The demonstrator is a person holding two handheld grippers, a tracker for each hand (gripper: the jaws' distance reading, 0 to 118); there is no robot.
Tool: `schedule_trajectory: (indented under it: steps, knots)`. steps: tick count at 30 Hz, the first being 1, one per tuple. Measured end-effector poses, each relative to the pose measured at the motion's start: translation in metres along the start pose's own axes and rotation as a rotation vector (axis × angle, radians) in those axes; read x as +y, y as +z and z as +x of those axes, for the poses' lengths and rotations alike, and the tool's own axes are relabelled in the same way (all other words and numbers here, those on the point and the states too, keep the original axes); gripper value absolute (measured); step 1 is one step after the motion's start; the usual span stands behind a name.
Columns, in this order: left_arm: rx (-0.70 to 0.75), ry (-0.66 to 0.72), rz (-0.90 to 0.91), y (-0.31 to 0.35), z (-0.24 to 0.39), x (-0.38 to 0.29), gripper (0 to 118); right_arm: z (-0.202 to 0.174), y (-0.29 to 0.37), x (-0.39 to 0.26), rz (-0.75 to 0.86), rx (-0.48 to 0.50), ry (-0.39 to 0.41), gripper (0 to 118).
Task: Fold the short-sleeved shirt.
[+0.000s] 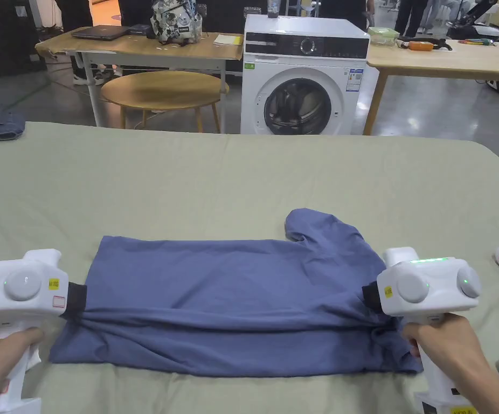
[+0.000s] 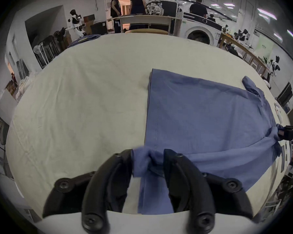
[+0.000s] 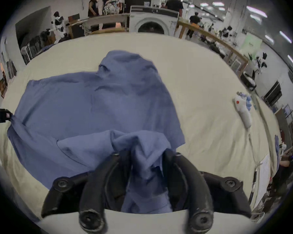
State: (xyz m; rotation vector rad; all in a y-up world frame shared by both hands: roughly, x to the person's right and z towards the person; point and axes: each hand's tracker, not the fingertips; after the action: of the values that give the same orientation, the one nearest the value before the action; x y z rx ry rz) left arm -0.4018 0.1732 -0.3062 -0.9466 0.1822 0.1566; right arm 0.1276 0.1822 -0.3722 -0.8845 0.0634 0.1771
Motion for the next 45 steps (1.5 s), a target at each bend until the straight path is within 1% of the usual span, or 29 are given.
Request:
schedule_trajectory:
  steps: [1,3,7,8,9,10,11,12,13,14,15,16,17,18,19,23,25,27,29,31,35,36,37,38,39,40,41,43,45]
  knots:
    - [-0.018,0.013,0.036,0.007,0.001,0.0,37,-0.001,0.01,-0.001,0.033,0.002,-0.02,55]
    - [-0.035,0.028,0.085,0.022,0.004,-0.001,37,-0.003,0.025,-0.002,0.1,0.007,-0.049,55]
    - [-0.07,-0.002,0.249,0.058,0.014,-0.008,37,-0.011,0.049,-0.012,0.245,-0.001,-0.102,55]
    - [-0.073,-0.015,0.293,0.068,0.017,-0.013,37,-0.013,0.058,-0.016,0.288,0.01,-0.116,49]
    - [-0.072,-0.019,0.345,0.078,0.021,-0.018,37,-0.016,0.066,-0.021,0.326,0.023,-0.125,35]
    - [-0.082,-0.039,0.394,0.088,0.025,-0.025,37,-0.019,0.073,-0.025,0.362,0.027,-0.133,19]
    - [-0.075,-0.056,0.437,0.097,0.029,-0.031,36,-0.027,0.082,-0.03,0.383,0.017,-0.127,14]
    - [-0.056,-0.08,0.468,0.103,0.033,-0.037,35,-0.03,0.087,-0.034,0.409,0.003,-0.141,13]
    - [-0.033,-0.101,0.496,0.111,0.038,-0.044,34,-0.032,0.092,-0.038,0.431,0.01,-0.157,12]
    - [-0.015,-0.104,0.516,0.117,0.042,-0.05,34,-0.033,0.095,-0.041,0.447,0.042,-0.168,12]
    - [-0.01,-0.108,0.536,0.121,0.044,-0.055,27,-0.036,0.093,-0.044,0.463,0.054,-0.175,6]
    - [0.003,-0.096,0.547,0.123,0.045,-0.058,18,-0.04,0.096,-0.046,0.466,0.035,-0.17,1]
    - [0.009,-0.075,0.563,0.127,0.046,-0.063,5,-0.041,0.099,-0.049,0.485,0.038,-0.17,0]
    - [0.012,-0.053,0.582,0.131,0.046,-0.068,0,-0.044,0.102,-0.05,0.497,0.04,-0.164,0]
    - [0.006,-0.041,0.591,0.135,0.046,-0.072,0,-0.048,0.107,-0.054,0.507,0.038,-0.156,0]
    - [0.021,-0.032,0.56,0.131,0.039,-0.079,0,-0.059,0.12,-0.06,0.518,0.028,-0.138,0]
    - [0.021,-0.019,0.504,0.126,0.035,-0.08,0,-0.061,0.121,-0.064,0.517,0.031,-0.136,0]
    - [-0.014,-0.016,0.422,0.112,0.025,-0.077,0,-0.063,0.123,-0.068,0.513,0.036,-0.139,0]
    - [-0.035,-0.025,0.271,0.09,0.015,-0.069,0,-0.063,0.12,-0.071,0.491,0.053,-0.136,0]
    - [-0.051,-0.006,0.193,0.069,0.002,-0.063,0,-0.063,0.117,-0.075,0.478,0.052,-0.128,0]
    - [-0.104,0.08,0.045,0.023,-0.028,-0.04,0,-0.059,0.11,-0.081,0.44,0.052,-0.128,0]
    - [-0.098,0.093,0.031,0.024,-0.027,-0.038,9,-0.059,0.108,-0.083,0.432,0.052,-0.129,0]
    - [-0.088,0.09,-0.014,0.015,-0.03,-0.032,22,-0.059,0.106,-0.084,0.424,0.051,-0.132,0]
    - [-0.093,0.092,-0.051,0.006,-0.033,-0.028,40,-0.059,0.106,-0.086,0.417,0.048,-0.13,0]
    - [-0.087,0.103,-0.073,-0.002,-0.035,-0.026,54,-0.06,0.108,-0.087,0.411,0.045,-0.127,0]
    - [-0.073,0.105,-0.115,0.003,-0.024,-0.03,66,-0.06,0.108,-0.089,0.408,0.044,-0.127,0]
    - [-0.071,0.104,-0.145,-0.003,-0.025,-0.031,73,-0.06,0.107,-0.09,0.402,0.042,-0.126,0]
    - [-0.027,0.105,-0.208,-0.014,-0.019,-0.034,74,-0.057,0.104,-0.092,0.388,0.039,-0.124,0]
    - [0.024,0.056,-0.268,-0.019,-0.009,-0.044,74,-0.056,0.102,-0.094,0.376,0.035,-0.124,0]
